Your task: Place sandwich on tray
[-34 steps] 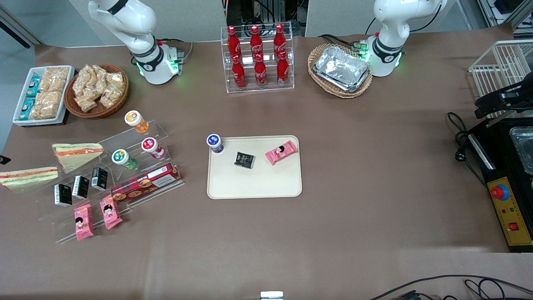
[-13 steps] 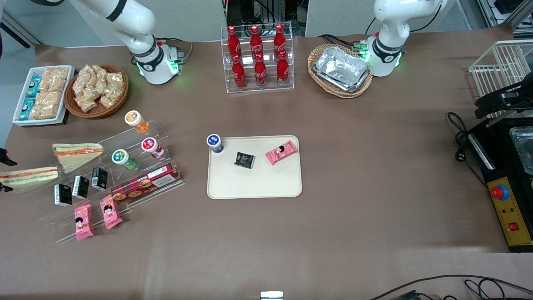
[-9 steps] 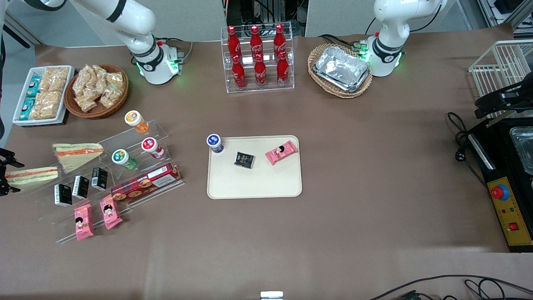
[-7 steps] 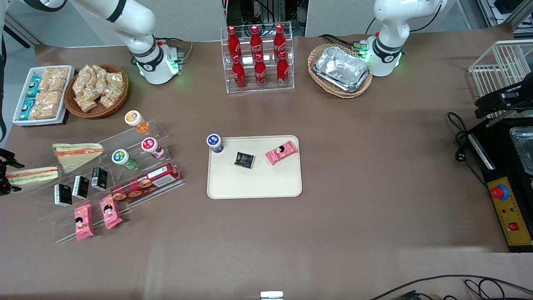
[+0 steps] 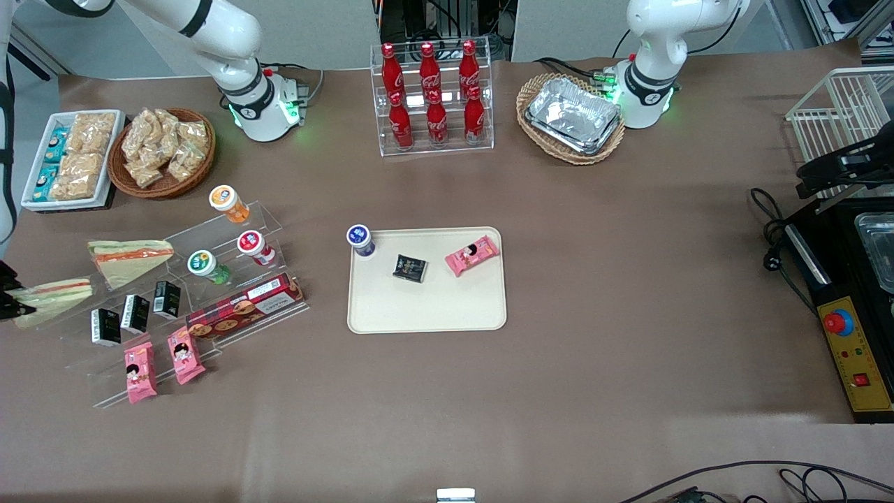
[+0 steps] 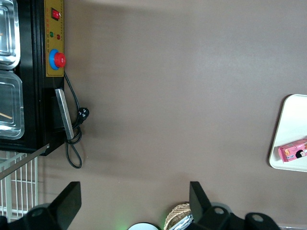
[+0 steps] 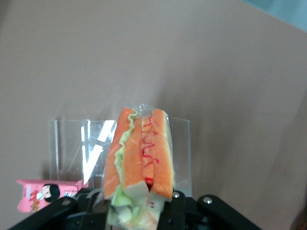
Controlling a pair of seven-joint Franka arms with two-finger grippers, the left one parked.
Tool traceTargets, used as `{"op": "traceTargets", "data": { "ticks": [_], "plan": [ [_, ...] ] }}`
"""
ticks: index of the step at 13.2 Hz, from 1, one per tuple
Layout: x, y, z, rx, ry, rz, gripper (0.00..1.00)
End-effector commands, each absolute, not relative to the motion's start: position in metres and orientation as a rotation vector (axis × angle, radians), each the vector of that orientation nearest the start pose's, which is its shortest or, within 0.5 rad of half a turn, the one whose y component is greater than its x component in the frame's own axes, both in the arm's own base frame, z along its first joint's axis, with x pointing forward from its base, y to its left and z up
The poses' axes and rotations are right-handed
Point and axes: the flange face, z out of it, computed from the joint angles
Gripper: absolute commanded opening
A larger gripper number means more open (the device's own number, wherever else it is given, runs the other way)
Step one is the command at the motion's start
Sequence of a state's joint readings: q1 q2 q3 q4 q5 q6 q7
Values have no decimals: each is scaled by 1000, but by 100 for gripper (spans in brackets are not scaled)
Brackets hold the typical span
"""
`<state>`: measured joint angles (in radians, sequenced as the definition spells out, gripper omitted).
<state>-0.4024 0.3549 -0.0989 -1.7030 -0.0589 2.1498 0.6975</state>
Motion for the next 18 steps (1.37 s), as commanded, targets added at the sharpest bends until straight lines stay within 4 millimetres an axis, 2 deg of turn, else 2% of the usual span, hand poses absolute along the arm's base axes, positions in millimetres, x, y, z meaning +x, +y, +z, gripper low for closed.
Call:
{"op": "traceTargets", "data": {
  "ticks": [1, 2, 4, 6, 8, 11, 13, 15, 18],
  "plan": [
    [583, -298, 456, -2764, 1634, -193, 26],
    [588, -290, 474, -2772, 1618, -176, 26],
    [599, -260, 498, -2798, 1553, -106, 27],
    [610, -217, 507, -2812, 1487, -71, 27],
    [621, -166, 521, -2765, 1526, -102, 27],
    [633, -77, 522, -2707, 1617, -53, 27],
    [637, -6, 520, -2680, 1656, -39, 27],
    [635, 58, 518, -2620, 1722, -18, 27],
    [621, 152, 515, -2558, 1811, -13, 26]
  ]
}}
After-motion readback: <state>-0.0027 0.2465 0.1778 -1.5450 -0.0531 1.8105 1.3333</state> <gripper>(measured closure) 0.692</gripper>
